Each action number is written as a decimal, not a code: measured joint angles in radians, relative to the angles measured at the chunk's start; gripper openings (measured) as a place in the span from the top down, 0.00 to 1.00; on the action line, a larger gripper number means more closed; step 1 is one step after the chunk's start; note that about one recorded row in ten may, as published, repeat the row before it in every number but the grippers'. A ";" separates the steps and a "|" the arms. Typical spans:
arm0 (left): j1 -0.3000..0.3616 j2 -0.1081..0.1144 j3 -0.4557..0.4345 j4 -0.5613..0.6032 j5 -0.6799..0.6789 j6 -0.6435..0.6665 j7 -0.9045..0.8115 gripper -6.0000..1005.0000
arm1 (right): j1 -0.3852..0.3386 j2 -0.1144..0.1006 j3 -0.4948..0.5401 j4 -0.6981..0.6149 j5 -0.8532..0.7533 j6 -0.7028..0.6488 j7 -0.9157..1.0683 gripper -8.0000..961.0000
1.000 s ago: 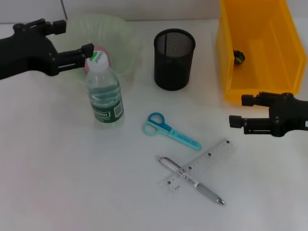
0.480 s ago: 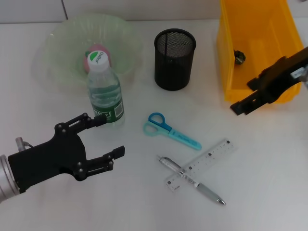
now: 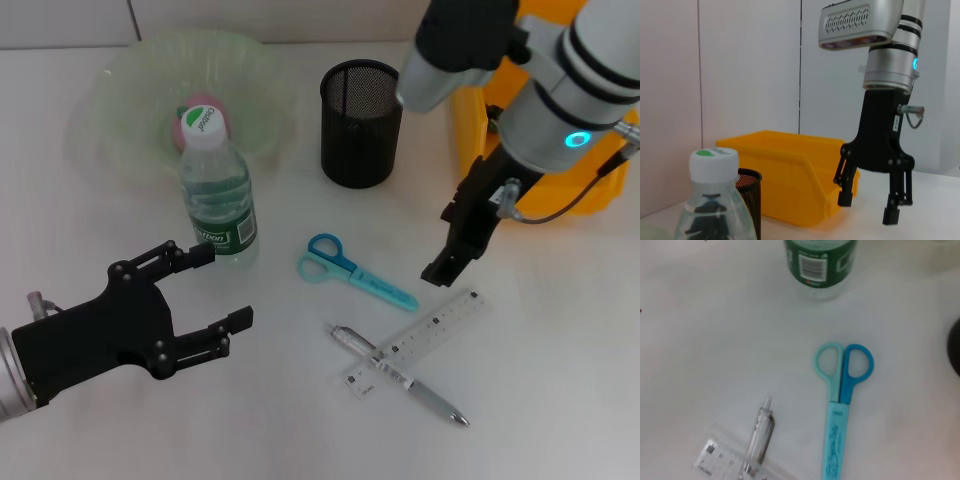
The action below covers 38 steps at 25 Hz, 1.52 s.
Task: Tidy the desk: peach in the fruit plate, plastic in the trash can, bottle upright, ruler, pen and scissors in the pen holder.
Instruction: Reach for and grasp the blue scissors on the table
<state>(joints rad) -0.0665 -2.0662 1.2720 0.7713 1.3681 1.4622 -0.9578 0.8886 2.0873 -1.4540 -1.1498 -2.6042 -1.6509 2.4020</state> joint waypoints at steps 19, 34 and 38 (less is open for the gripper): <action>-0.033 0.000 -0.010 -0.052 0.000 0.005 -0.001 0.19 | 0.096 0.005 -0.165 0.159 0.071 0.158 0.285 0.13; -0.035 0.000 -0.010 -0.076 0.003 0.006 0.001 0.19 | 0.100 0.005 -0.290 0.269 0.150 0.303 0.303 0.13; -0.038 0.000 -0.010 -0.089 0.003 0.007 0.009 0.19 | 0.109 0.005 -0.301 0.290 0.159 0.320 0.303 0.13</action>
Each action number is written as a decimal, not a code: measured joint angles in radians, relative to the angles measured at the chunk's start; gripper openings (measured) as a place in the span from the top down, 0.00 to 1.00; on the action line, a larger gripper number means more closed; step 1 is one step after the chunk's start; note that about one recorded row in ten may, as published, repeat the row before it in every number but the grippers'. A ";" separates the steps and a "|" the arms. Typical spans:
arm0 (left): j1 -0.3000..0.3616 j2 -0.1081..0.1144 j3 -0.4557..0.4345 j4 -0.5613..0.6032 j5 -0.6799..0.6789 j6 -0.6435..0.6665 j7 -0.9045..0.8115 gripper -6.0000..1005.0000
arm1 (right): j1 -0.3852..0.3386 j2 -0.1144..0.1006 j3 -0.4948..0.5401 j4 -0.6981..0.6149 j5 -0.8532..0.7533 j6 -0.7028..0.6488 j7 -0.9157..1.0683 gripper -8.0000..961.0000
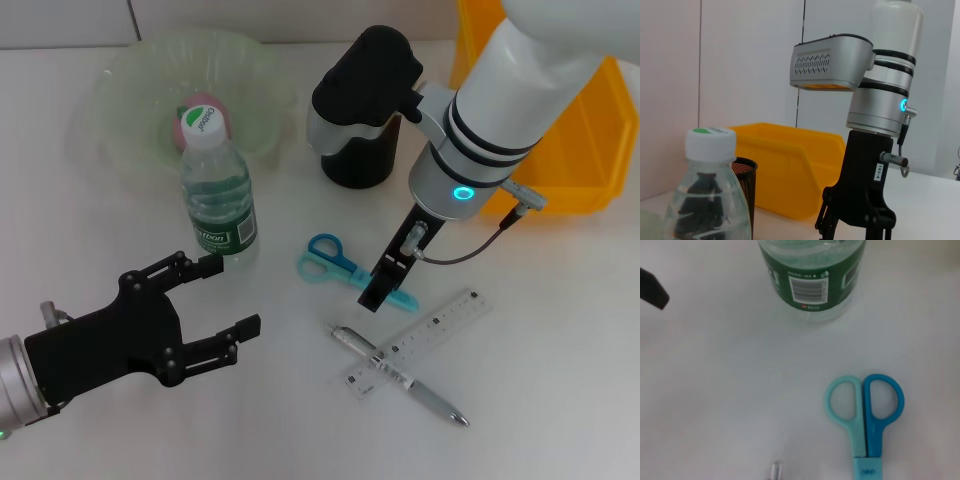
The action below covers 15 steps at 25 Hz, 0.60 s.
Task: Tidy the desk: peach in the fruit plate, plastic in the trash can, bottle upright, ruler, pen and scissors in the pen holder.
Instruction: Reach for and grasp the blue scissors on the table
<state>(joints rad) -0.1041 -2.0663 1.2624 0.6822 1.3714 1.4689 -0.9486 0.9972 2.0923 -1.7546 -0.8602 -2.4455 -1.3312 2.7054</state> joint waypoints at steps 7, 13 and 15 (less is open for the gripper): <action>-0.004 0.000 0.000 -0.007 0.000 0.002 0.004 0.19 | 0.013 0.000 -0.002 0.041 0.000 0.027 0.001 0.20; -0.007 -0.001 0.001 -0.007 0.000 0.002 0.004 0.19 | 0.015 0.000 -0.011 0.051 0.025 0.041 0.000 0.47; -0.009 -0.001 0.000 -0.007 0.000 0.002 0.004 0.19 | 0.015 0.000 -0.012 0.051 0.026 0.042 -0.003 0.51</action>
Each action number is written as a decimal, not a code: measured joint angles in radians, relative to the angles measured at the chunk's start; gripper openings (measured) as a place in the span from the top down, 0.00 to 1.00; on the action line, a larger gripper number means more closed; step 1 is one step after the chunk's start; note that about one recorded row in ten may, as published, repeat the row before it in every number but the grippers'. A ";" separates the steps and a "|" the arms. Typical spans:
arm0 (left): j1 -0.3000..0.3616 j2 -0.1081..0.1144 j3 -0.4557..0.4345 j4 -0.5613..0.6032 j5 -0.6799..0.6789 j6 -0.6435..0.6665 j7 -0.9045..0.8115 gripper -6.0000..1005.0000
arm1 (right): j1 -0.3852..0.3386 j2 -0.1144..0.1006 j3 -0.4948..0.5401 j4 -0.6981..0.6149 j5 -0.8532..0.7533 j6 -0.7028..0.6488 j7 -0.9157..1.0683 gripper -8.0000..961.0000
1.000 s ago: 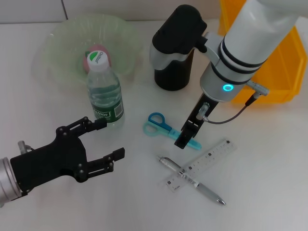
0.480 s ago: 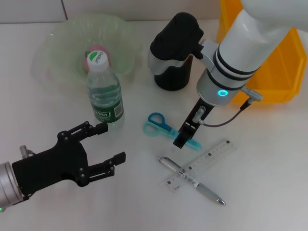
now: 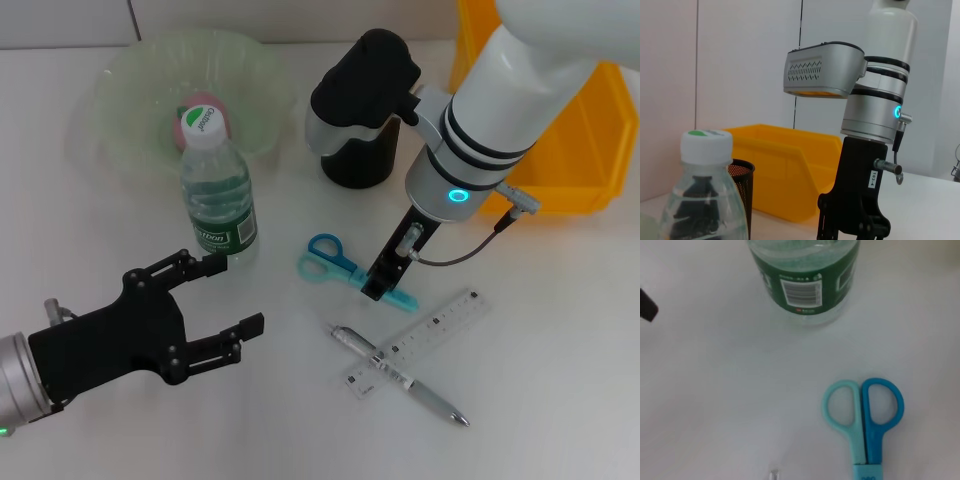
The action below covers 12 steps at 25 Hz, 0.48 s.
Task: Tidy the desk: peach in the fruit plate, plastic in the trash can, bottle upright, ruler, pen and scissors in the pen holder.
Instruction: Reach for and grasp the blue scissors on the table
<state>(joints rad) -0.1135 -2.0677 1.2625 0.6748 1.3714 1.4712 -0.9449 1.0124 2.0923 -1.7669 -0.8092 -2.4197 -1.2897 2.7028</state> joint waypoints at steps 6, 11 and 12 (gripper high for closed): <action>-0.007 0.001 0.007 -0.002 0.000 0.000 0.001 0.19 | 0.000 0.000 -0.034 -0.002 0.001 0.013 0.000 0.56; -0.008 0.003 0.008 -0.003 0.000 0.014 0.019 0.19 | 0.000 0.000 -0.052 -0.006 0.001 0.014 0.001 0.59; -0.008 0.003 0.008 -0.003 0.000 0.014 0.019 0.19 | 0.000 0.000 -0.052 -0.006 0.001 0.014 0.001 0.60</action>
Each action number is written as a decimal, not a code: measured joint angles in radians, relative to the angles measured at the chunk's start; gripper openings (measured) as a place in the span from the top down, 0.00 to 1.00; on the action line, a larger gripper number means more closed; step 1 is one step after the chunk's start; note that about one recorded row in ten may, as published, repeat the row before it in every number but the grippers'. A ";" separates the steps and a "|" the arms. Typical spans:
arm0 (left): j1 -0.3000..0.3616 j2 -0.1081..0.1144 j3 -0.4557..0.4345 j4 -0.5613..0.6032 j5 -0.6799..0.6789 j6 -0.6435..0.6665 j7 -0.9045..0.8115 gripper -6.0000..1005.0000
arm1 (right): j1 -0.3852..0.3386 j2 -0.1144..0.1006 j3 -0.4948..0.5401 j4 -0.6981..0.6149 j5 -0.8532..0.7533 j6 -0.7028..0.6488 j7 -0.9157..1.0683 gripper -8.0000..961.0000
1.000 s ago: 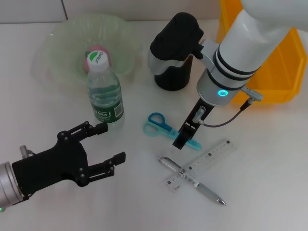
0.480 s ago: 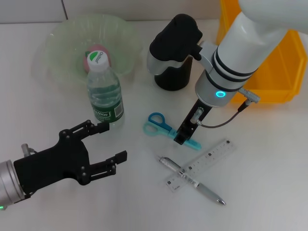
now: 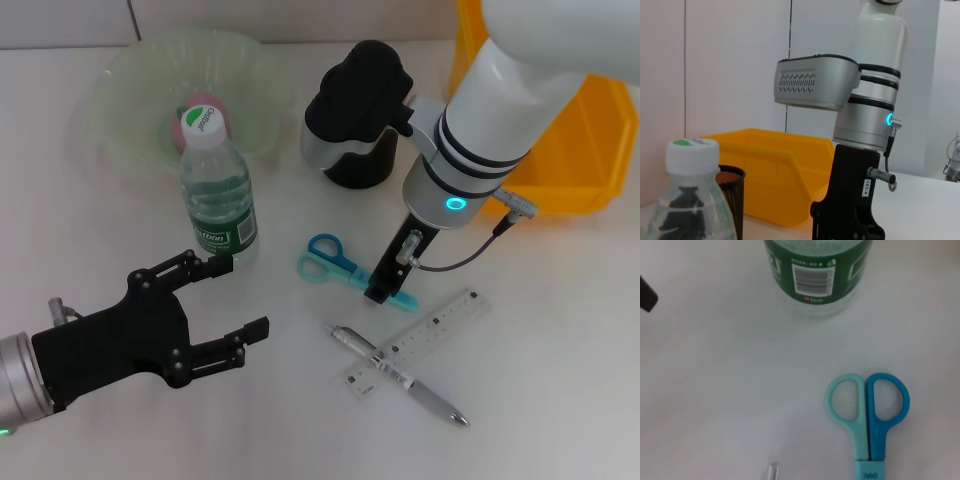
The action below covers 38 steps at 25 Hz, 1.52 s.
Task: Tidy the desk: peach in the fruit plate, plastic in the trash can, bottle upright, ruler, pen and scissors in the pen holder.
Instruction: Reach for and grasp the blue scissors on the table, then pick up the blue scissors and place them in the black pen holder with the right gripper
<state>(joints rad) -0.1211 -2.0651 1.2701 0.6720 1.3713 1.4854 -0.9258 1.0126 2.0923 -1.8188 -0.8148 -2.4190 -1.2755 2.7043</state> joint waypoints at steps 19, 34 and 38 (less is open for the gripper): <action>-0.002 -0.001 -0.006 -0.011 0.000 -0.001 0.002 0.19 | 0.001 0.000 -0.037 0.010 0.026 0.010 -0.003 0.74; -0.015 -0.002 -0.010 -0.023 0.000 0.004 0.003 0.19 | -0.090 -0.009 0.095 -0.189 -0.049 -0.108 0.012 0.79; -0.018 -0.002 -0.010 -0.023 0.000 0.004 0.003 0.19 | -0.145 -0.009 0.207 -0.321 -0.121 -0.177 0.013 0.78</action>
<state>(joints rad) -0.1389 -2.0669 1.2604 0.6488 1.3713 1.4895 -0.9227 0.8679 2.0831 -1.6118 -1.1362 -2.5402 -1.4529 2.7178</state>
